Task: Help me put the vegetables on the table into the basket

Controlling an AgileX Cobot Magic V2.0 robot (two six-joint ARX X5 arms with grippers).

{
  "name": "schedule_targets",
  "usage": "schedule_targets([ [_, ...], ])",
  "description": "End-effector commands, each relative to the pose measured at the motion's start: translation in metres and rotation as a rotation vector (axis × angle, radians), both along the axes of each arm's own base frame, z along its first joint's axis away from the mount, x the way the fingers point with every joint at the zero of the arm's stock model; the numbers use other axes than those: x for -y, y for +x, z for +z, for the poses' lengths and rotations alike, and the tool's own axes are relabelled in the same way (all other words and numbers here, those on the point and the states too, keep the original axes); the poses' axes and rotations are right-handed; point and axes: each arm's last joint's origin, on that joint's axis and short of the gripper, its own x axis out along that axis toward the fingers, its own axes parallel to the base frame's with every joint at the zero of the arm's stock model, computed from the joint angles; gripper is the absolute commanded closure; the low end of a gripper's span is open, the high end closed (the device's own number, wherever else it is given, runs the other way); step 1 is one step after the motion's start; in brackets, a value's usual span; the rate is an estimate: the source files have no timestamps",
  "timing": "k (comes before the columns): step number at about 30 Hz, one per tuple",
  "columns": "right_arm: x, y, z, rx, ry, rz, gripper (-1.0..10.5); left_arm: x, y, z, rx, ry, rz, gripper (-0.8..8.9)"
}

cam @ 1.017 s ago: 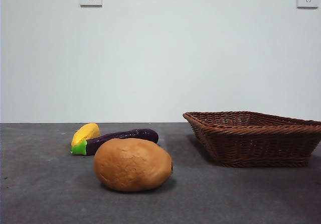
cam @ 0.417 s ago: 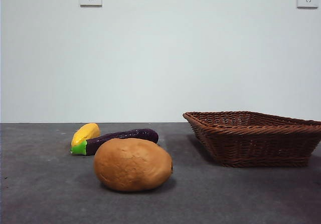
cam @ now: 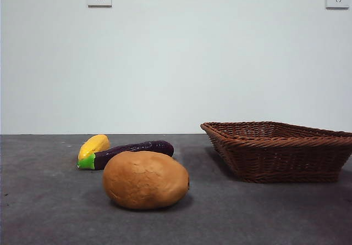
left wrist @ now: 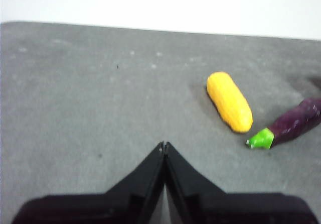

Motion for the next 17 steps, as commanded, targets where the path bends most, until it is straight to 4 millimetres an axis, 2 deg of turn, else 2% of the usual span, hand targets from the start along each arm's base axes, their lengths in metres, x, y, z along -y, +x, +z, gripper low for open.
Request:
schedule_targets([
  [1,0.0,-0.002,0.014,0.047,0.013,-0.004,9.5,0.0,-0.001,0.015,0.05,-0.009,0.005,8.18],
  [10,0.0,-0.001,0.048,0.059,0.011,-0.016,9.5,-0.001,0.006,0.057,0.073,-0.007,0.011,8.19],
  [17,0.0,0.011,0.081,-0.008,0.018,0.019,9.5,-0.001,0.027,0.098,0.029,-0.06,0.01,8.18],
])
